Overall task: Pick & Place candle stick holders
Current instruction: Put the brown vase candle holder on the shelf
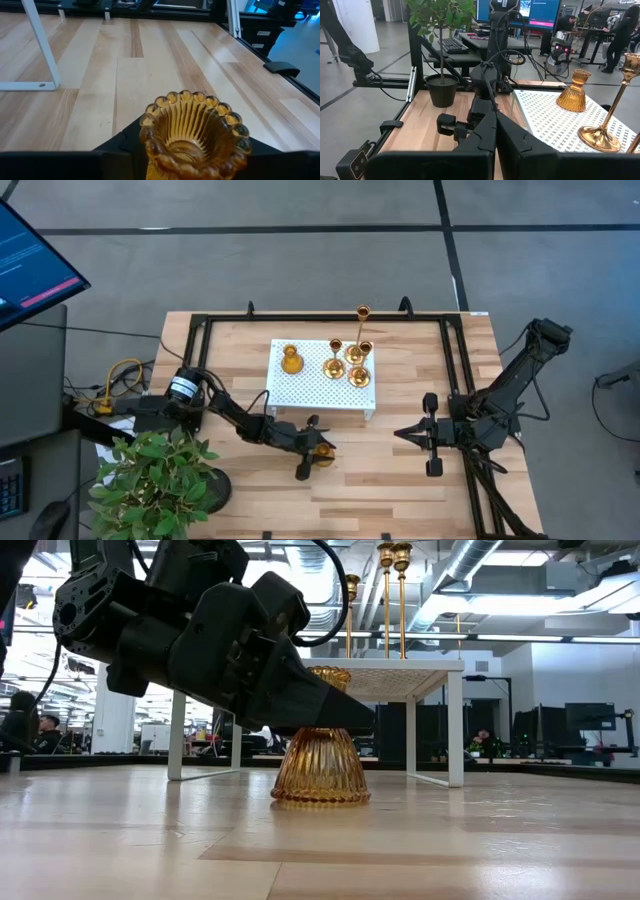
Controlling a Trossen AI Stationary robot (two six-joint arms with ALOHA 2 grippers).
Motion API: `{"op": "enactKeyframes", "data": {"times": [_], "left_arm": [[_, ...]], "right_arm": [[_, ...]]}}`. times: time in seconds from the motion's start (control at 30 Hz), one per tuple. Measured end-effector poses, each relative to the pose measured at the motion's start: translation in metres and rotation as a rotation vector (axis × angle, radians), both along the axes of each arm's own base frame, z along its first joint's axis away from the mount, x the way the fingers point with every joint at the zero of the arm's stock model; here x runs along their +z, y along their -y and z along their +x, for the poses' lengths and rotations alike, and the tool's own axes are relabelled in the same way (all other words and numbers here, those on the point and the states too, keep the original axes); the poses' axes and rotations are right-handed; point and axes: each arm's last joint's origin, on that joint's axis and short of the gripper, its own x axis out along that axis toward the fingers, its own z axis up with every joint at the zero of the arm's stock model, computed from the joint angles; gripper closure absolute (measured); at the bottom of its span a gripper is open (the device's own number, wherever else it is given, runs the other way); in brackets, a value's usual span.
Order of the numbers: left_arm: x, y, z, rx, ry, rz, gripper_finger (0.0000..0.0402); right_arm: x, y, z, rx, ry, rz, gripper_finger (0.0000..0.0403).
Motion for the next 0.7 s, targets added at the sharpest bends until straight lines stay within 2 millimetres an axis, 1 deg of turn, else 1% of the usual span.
{"op": "enactKeyframes", "data": {"times": [0.23,0.37,0.57,0.7], "left_arm": [[0.0,0.0,0.0,-0.002,0.001,-0.003,0.0262],[0.004,0.0,-0.001,-0.004,0.001,-0.014,0.0268],[0.015,-0.003,-0.009,-0.005,-0.031,-0.028,0.0278],[0.027,-0.004,-0.016,-0.002,-0.076,-0.037,0.0273]], "right_arm": [[0.0,0.0,0.0,0.0,0.0,0.0,0.0403],[0.0,0.0,0.0,0.0,-0.001,-0.001,0.0403],[-0.001,0.0,0.0,0.0,-0.004,-0.005,0.0403],[-0.001,0.0,-0.001,0.004,-0.004,-0.005,0.0403]]}}
